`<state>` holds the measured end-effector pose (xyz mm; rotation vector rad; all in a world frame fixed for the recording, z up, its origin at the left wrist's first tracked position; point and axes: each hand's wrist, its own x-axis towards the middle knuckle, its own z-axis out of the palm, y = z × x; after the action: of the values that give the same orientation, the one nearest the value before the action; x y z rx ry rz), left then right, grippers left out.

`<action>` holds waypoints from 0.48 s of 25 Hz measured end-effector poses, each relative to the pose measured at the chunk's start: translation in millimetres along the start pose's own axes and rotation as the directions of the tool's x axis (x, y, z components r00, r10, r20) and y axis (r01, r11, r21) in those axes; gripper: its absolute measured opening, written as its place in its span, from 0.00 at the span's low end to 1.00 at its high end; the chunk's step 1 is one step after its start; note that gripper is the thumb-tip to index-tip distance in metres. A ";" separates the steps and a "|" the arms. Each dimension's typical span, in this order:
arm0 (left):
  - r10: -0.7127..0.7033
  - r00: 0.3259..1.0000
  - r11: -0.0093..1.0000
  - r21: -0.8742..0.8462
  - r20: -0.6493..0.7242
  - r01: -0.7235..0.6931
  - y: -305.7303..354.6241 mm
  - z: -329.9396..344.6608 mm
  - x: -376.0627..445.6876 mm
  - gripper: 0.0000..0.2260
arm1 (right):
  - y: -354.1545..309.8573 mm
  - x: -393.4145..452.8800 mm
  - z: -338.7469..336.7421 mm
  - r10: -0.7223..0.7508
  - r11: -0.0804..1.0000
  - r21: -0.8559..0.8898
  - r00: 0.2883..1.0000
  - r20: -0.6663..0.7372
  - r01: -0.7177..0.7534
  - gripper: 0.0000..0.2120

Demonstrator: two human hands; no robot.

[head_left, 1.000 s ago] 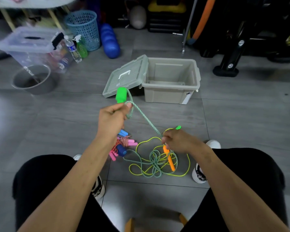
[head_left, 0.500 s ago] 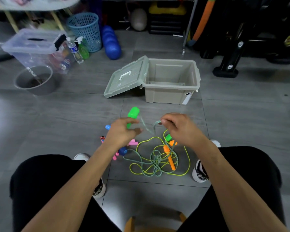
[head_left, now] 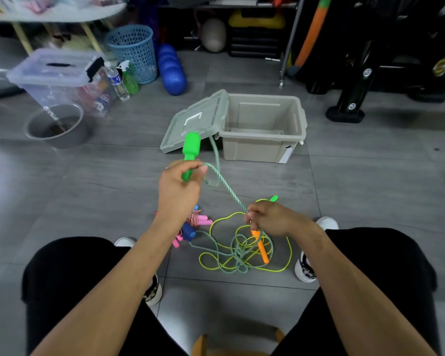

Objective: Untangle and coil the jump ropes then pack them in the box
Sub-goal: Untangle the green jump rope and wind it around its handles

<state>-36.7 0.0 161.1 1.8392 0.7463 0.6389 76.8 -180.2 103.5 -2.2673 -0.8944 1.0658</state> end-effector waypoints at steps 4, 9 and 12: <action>-0.304 0.935 0.920 0.311 0.182 0.238 -21.0 -4.2 5.9 0.04 | -20.9 -5.3 -10.6 -0.191 0.982 -0.070 0.910 -0.368 0.178 0.09; -0.447 0.785 0.815 0.557 0.429 0.160 -31.2 0.1 -0.5 0.06 | -37.2 -17.7 -22.6 -0.310 0.915 0.050 0.779 -0.545 0.400 0.07; -0.185 0.863 0.952 0.302 0.470 0.039 -16.2 1.4 -4.4 0.10 | -35.0 -15.1 -18.7 -0.365 0.918 -0.029 0.818 -0.445 0.395 0.07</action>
<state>-41.9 0.7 145.1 2.0819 0.6111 -0.0375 72.0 -170.2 144.5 -2.0288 -1.0332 0.3686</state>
